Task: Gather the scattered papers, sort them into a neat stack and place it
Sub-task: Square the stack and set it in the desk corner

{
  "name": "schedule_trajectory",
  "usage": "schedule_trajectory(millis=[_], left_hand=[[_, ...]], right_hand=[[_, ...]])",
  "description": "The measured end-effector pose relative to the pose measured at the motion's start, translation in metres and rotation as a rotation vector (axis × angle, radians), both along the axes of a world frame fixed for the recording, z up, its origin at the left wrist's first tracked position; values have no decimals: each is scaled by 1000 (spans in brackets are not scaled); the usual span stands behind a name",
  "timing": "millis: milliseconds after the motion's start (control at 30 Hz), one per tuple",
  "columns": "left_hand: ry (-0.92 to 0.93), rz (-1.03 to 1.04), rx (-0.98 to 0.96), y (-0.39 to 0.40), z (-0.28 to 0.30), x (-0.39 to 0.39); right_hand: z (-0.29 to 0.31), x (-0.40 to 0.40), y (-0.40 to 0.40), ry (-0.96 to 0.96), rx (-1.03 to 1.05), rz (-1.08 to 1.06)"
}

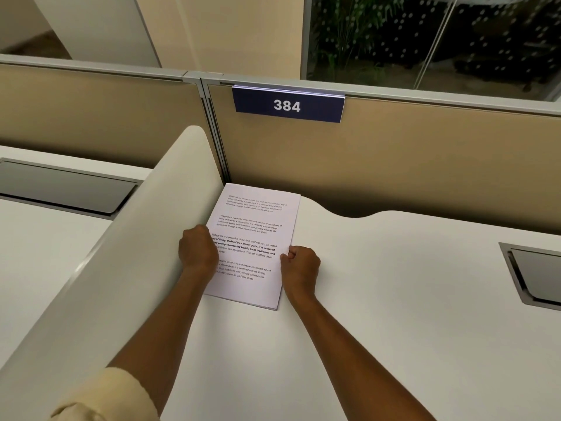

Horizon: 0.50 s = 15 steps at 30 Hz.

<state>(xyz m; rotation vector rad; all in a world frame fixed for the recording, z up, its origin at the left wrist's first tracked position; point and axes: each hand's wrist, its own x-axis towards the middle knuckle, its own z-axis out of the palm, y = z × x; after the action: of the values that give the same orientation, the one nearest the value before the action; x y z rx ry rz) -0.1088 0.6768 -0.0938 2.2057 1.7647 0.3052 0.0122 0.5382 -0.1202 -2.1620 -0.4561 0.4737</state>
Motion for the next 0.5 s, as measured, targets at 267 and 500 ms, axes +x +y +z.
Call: schedule_trajectory(millis=[267,500], left_hand=[[-14,-19,31,-2,-2,-3],[4,-62,114,-5,-2,-3]], right_hand=[[0,1,-2,22,36,-14],[1,4,-5,68,87,-16]])
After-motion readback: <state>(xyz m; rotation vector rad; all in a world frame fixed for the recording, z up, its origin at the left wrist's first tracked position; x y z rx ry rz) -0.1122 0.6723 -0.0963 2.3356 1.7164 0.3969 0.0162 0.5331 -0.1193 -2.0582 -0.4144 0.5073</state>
